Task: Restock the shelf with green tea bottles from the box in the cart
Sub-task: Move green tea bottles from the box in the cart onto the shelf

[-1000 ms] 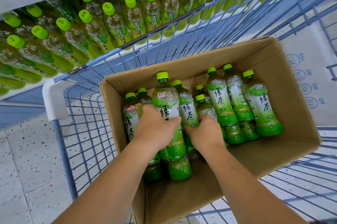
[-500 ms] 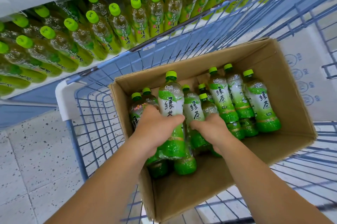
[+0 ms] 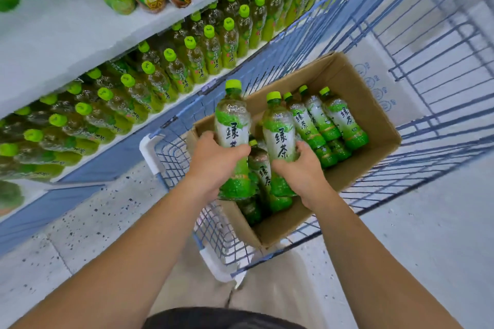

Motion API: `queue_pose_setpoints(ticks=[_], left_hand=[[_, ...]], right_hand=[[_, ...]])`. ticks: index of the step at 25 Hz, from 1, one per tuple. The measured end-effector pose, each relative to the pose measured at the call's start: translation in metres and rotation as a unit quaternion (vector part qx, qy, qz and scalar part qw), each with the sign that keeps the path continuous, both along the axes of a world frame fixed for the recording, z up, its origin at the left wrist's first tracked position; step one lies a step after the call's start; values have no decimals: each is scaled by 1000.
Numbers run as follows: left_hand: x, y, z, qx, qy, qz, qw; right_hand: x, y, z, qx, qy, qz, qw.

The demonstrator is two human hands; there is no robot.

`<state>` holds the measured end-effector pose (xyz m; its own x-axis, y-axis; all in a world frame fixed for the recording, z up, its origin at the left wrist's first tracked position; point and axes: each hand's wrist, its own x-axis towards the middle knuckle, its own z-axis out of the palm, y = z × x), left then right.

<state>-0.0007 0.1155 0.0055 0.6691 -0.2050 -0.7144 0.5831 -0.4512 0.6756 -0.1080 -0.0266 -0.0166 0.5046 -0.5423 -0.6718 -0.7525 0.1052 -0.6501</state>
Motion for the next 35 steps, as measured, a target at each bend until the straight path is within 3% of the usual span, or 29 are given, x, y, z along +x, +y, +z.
queue_pose_setpoints(ticks=[9,20,26,35], left_hand=[[3,52,84,-3,-64,60,996],[27,169,132,41,-173,168,970],[91,236,114,52,-209,187,959],[240,312,33,61,-275,119,952]], right_hand=[[13,42,105,-50,-101,49,992],[84,121,135,-67,-173,205,961],[160,178,128,-81,-206,251,942],[304,260,47,-112,-230,218,942]])
